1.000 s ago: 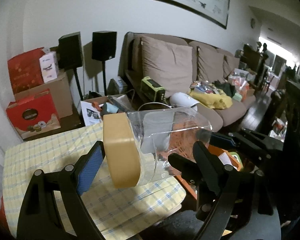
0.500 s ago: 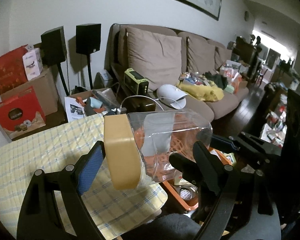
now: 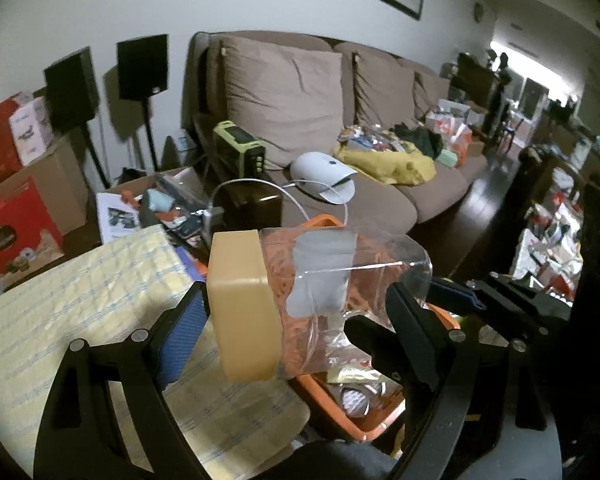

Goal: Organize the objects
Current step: 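Carry the clear container with both grippers over the orange basket, then lower the container into the basket and open both grippers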

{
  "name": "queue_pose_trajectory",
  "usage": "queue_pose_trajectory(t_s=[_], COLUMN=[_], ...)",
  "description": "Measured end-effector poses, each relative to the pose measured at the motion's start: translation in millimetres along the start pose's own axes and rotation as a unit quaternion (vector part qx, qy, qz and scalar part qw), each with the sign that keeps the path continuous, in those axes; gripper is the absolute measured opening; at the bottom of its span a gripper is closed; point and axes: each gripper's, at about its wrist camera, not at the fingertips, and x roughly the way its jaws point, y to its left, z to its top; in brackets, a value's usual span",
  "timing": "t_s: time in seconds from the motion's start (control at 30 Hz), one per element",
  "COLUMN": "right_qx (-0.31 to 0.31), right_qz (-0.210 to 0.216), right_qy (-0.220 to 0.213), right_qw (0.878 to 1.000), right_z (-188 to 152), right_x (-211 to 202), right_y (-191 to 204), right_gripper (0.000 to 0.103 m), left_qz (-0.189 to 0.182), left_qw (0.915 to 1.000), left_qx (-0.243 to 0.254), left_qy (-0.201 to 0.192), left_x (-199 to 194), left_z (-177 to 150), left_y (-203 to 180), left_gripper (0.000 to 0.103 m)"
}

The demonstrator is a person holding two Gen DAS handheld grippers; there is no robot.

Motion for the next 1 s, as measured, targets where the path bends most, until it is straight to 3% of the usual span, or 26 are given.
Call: queue_pose_trajectory(t_s=[0.23, 0.63, 0.8, 1.0], right_qx=[0.065, 0.100, 0.116, 0.154], right_qz=[-0.028, -0.073, -0.079, -0.071], right_qy=[0.033, 0.070, 0.089, 0.105], right_qw=[0.997, 0.990, 0.986, 0.980], right_z=[-18.4, -50.8, -74.0, -106.2], right_x=[17.6, 50.9, 61.9, 69.9], right_y=[-42.3, -87.2, -106.1, -120.7], right_gripper=[0.056, 0.056, 0.056, 0.056], left_qz=[-0.014, -0.022, -0.027, -0.034], left_qw=[0.9993, 0.9953, 0.9926, 0.9893], left_qx=[0.020, 0.037, 0.054, 0.029], left_qy=[0.029, 0.087, 0.105, 0.139], left_x=[38.6, 113.8, 138.6, 163.0], left_z=[-2.9, -14.3, -29.0, -43.0], left_y=[-19.9, -48.2, -64.2, -67.1], left_gripper=[0.083, 0.083, 0.083, 0.082])
